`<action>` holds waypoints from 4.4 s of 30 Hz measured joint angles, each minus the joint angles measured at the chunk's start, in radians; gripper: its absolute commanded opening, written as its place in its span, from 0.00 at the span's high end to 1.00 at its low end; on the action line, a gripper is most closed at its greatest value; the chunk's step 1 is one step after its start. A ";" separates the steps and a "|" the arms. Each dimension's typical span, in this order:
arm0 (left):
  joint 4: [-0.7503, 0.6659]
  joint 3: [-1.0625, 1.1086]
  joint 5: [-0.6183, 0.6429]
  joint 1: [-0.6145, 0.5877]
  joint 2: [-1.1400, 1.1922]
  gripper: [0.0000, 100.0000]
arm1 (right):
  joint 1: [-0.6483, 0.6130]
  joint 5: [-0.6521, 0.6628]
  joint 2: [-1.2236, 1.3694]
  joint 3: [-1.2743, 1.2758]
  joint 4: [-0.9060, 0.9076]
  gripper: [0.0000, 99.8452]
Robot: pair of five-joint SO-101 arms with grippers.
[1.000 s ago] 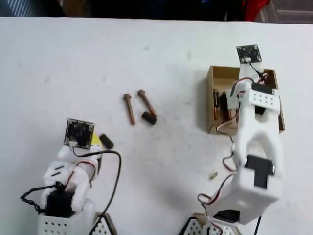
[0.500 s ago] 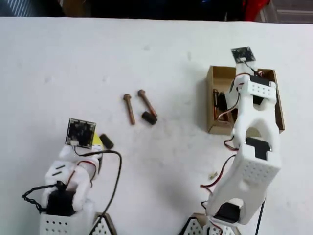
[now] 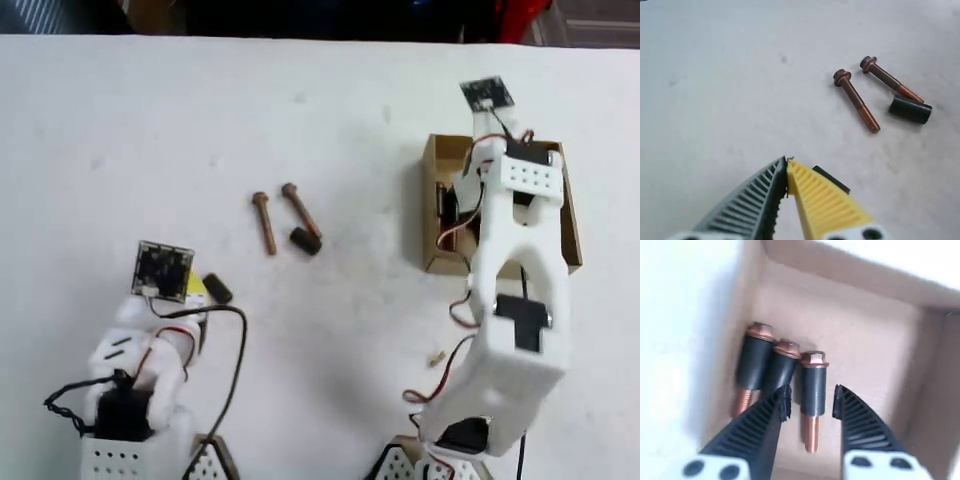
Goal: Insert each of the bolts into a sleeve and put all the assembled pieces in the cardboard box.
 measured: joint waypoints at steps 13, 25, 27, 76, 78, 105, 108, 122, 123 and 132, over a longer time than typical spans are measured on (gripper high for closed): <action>-0.014 0.000 0.000 -0.048 0.000 0.98 | -0.269 0.000 -0.430 0.000 0.259 0.88; -0.014 0.000 0.000 -0.054 0.000 0.98 | -0.566 0.000 -0.595 0.127 0.334 0.88; -0.014 0.000 0.000 -0.055 0.000 0.98 | -0.589 0.000 -0.609 0.161 0.334 0.88; -0.014 0.000 -0.002 -0.331 0.000 0.98 | -0.715 0.144 0.087 0.066 0.046 0.88; -0.014 0.000 -0.002 -0.336 0.000 0.98 | -0.718 0.144 0.130 0.040 0.046 0.88; -0.014 0.000 -0.002 -0.334 0.000 0.98 | -0.707 0.247 0.281 -0.172 0.206 0.88; -0.014 0.000 -0.002 -0.334 0.000 0.98 | -0.706 0.247 0.281 -0.172 0.206 0.88; -0.014 0.000 -0.002 -0.334 0.000 0.98 | -0.704 0.253 0.344 -0.153 0.198 0.88; -0.014 0.000 -0.002 -0.334 0.000 0.98 | -0.703 0.253 0.350 -0.155 0.198 0.89; -0.014 0.000 -0.002 -0.334 0.000 0.98 | -0.698 0.253 0.359 -0.167 0.195 0.98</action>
